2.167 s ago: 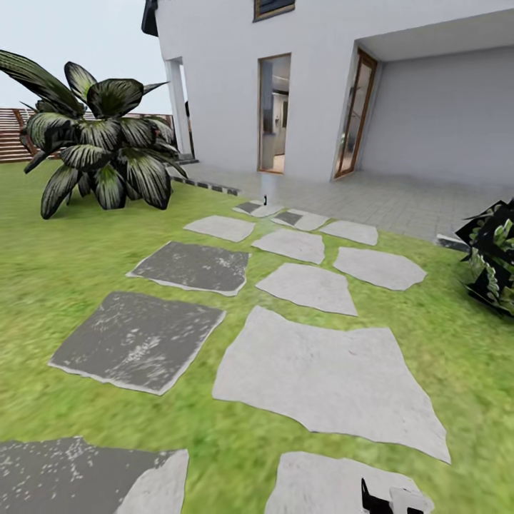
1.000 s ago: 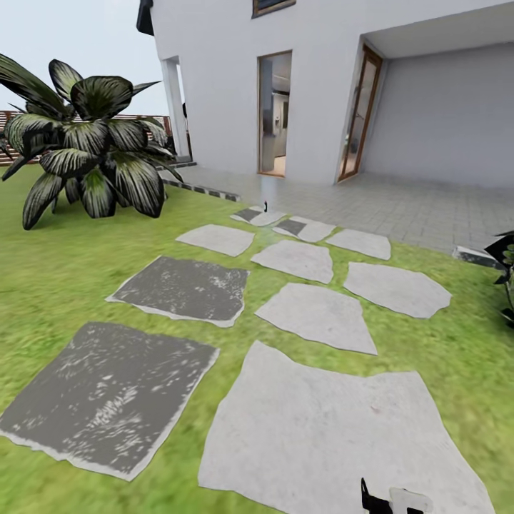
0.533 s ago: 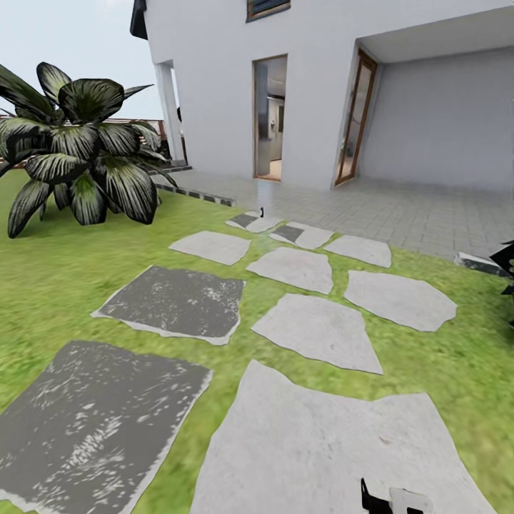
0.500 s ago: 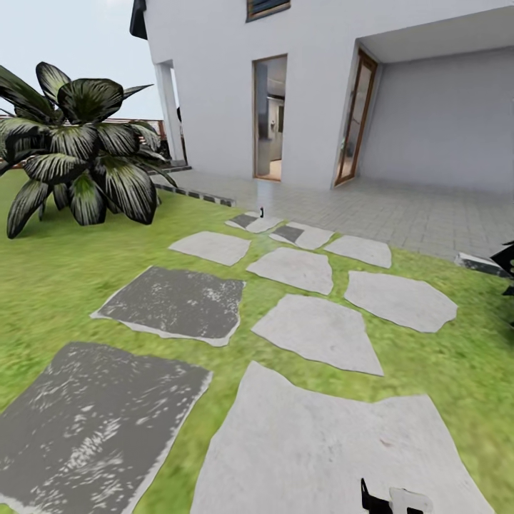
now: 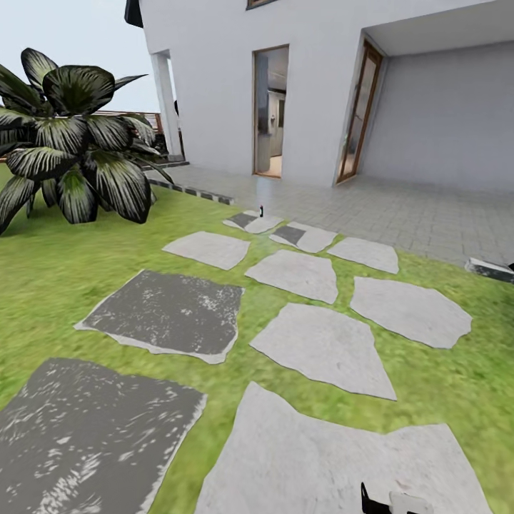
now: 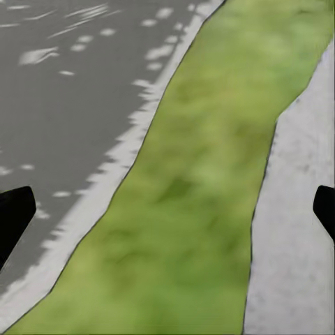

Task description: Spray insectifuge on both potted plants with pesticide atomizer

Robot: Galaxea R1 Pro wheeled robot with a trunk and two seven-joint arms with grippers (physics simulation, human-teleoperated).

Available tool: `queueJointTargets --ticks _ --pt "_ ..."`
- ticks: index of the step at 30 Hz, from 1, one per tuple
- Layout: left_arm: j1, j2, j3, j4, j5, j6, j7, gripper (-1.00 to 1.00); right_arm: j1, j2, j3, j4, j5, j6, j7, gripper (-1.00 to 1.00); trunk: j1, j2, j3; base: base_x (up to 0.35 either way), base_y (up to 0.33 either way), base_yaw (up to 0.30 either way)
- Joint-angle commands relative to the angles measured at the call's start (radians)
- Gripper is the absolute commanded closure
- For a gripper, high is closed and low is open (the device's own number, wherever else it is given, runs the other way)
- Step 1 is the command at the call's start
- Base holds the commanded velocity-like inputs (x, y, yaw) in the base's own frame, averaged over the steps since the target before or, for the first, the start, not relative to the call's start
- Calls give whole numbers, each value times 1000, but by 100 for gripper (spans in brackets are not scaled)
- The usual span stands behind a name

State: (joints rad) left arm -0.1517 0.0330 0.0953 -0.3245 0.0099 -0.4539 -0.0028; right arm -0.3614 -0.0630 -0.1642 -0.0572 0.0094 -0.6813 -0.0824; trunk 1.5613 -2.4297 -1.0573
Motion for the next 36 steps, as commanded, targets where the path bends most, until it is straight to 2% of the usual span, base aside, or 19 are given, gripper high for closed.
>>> queueJointTargets --ticks 1,15,36 --pt "-1 0 1 1 1 -3 0 -100 -1 0 -1 1 1 -3 -2 -100 0 0 -1 337 0 0" --pt "0 1 1 1 1 -3 0 -100 -1 0 -1 2 1 -3 -2 -100 0 0 -1 337 0 -72" --pt "0 1 1 1 1 -3 0 -100 -1 0 0 8 3 -3 0 -100 0 0 -1 337 0 -3"
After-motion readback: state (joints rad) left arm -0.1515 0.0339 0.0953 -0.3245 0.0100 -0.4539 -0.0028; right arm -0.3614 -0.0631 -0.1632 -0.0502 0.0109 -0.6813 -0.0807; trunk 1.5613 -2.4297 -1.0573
